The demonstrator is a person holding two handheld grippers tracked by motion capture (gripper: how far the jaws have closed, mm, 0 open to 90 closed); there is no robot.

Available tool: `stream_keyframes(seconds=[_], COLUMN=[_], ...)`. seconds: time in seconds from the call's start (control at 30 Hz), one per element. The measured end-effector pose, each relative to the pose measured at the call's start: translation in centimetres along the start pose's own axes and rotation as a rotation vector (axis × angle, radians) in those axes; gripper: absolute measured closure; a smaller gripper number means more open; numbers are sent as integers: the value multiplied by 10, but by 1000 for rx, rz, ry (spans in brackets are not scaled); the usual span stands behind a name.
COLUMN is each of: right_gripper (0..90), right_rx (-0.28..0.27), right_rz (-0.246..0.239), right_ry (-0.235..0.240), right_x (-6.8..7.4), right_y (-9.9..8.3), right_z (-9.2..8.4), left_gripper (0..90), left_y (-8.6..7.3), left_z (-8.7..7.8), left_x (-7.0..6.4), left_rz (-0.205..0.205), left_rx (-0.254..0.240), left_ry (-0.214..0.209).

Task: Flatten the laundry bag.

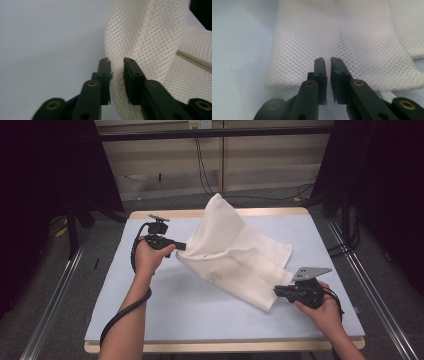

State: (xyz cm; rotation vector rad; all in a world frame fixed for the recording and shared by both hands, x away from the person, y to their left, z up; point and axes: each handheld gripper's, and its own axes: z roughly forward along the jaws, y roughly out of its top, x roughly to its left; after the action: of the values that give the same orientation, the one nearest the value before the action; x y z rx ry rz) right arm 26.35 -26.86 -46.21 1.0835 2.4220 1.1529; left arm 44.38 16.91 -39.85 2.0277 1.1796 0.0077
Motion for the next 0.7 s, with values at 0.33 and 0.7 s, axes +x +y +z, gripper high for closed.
stream_keyframes(seconds=[0.33, 0.7], right_gripper=[711, 574], right_rx=[-22, 17], right_rz=[96, 163], right_ry=[-26, -57], right_x=[-21, -31], right_y=[2, 10], right_z=[-6, 1], left_gripper=[487, 396], left_y=[-12, -27], left_z=[-12, -28], left_x=[14, 30], left_rz=[-19, -46], left_rx=[-3, -20], left_ry=[57, 79])
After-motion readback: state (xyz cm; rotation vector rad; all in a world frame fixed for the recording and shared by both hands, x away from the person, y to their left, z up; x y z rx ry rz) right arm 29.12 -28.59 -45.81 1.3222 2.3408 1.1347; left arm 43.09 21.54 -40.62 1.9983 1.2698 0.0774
